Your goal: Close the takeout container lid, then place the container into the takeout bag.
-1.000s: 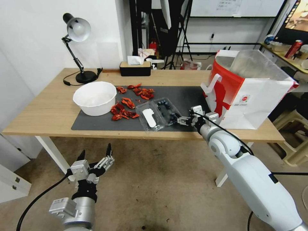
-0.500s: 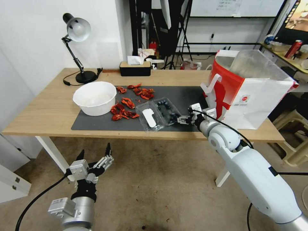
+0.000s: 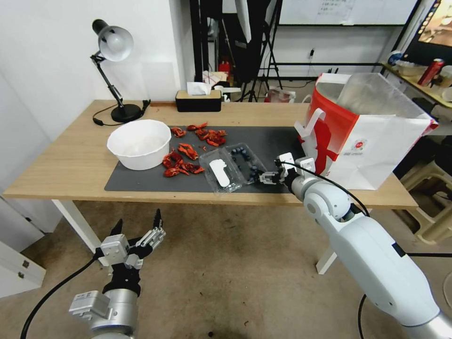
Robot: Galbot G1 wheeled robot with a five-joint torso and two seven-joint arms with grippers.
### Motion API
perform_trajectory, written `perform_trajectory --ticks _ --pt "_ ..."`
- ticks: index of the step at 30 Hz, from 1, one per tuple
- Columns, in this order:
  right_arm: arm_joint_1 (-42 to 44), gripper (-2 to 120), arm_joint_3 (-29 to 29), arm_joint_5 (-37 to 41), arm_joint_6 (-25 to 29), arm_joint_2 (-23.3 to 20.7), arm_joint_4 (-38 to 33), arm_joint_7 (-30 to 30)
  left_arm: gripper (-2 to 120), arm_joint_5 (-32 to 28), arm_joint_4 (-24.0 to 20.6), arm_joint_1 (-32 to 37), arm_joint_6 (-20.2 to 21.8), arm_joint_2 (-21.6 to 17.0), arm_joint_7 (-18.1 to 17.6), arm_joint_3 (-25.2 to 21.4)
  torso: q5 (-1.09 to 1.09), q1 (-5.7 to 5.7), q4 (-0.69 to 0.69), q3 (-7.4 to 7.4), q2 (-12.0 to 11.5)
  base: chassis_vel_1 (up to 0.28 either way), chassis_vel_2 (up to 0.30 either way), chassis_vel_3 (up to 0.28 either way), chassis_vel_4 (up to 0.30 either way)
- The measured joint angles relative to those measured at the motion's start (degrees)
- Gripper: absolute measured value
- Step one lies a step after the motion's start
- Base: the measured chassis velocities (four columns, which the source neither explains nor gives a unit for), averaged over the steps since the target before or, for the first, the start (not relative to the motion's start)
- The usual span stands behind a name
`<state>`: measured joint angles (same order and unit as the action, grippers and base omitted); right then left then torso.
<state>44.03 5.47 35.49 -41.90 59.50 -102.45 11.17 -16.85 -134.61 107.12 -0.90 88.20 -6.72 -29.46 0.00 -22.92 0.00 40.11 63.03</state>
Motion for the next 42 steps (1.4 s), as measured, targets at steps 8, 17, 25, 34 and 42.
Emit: perform_trajectory --ticks 8,17,25,34,42 --pt "0.6 100 -0.5 1.1 -0.2 -0.5 -1.6 4.4 100 0.1 0.0 0.3 -1.0 -0.2 0.2 -0.2 0.0 0.0 0.0 0.0 0.0 0.0 0.0 0.0 0.0" --pt "1.1 100 -0.8 1.8 -0.2 -0.8 -2.0 5.9 100 0.4 0.0 0.4 -1.5 -0.2 0.3 -0.2 0.0 0.0 0.0 0.0 0.0 0.0 0.0 0.0 0.0" --pt "1.2 100 -1.3 3.8 -0.2 -1.1 -3.0 9.0 100 0.8 0.2 0.5 -2.0 0.0 0.4 0.1 0.0 0.0 -0.01 0.0 0.0 0.0 0.0 0.0 0.0" --pt "1.5 100 -1.7 6.8 -0.2 -2.0 -4.9 12.6 100 1.1 0.5 0.6 -3.0 0.1 0.6 0.1 0.0 0.0 0.0 0.0 0.0 0.0 0.0 0.0 0.0" --pt "2.1 100 -1.7 8.2 -0.2 -2.9 -6.1 14.1 100 1.4 0.5 0.9 -3.4 0.4 0.9 0.1 0.0 0.0 0.0 0.0 0.0 0.0 0.0 0.0 0.0"
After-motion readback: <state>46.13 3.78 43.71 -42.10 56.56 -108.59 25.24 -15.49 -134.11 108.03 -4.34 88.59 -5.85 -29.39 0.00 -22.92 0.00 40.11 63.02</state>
